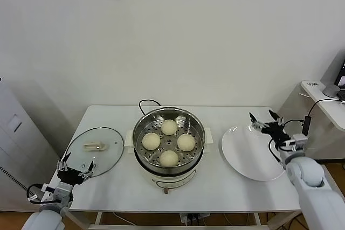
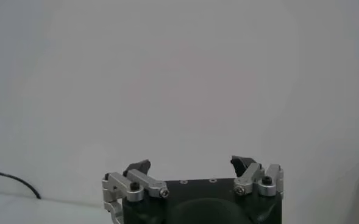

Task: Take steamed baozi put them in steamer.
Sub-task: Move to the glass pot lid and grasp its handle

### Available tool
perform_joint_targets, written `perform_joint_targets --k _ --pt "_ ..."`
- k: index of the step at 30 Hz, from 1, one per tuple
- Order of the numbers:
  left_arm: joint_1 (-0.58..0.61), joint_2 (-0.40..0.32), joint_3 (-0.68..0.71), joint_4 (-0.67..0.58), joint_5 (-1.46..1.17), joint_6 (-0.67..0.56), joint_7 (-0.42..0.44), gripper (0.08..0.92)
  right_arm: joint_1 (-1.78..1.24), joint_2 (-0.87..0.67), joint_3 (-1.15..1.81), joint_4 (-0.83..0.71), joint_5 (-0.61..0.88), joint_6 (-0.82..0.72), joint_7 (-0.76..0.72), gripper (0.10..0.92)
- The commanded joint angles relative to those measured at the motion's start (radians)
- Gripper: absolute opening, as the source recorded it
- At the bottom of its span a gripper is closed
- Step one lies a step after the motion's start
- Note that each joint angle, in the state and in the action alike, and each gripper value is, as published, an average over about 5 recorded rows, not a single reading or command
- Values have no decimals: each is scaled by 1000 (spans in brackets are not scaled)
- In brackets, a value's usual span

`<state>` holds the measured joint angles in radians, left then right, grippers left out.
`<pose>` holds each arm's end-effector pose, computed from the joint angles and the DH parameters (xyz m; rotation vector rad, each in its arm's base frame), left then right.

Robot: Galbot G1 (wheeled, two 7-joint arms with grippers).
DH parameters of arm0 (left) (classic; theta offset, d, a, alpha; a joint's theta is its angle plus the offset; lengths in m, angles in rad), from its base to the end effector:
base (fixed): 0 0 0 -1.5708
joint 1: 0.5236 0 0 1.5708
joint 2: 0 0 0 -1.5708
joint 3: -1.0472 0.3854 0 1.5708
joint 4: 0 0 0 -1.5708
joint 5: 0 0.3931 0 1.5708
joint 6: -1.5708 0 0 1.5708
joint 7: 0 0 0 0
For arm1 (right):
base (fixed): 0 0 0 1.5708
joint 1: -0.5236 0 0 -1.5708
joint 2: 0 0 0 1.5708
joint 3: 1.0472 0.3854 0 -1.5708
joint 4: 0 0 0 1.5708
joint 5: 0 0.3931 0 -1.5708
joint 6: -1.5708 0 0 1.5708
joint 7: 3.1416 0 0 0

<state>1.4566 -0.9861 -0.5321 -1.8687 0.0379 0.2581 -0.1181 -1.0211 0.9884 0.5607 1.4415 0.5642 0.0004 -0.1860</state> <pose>0.2558 0.1517 -0.3545 -0.0100 -2.6893 -0.8872 0.3987 -0.2519 -0.3460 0.1301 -3.0757 0.0133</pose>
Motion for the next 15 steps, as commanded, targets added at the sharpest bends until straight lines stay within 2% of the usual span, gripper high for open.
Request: perform_joint_targets --k 1,9,15 --pt "-48 -26 -4 205 664 -299 -8 823 -111 123 105 -33 -44 56 -42 823" --pt "-117 -85 -34 330 1143 -439 -141 823 -106 146 106 -50 -49 67 -56 823" --pt "-180 -121 -36 415 1301 -480 -181 823 -101 145 106 -52 -58 72 -66 823"
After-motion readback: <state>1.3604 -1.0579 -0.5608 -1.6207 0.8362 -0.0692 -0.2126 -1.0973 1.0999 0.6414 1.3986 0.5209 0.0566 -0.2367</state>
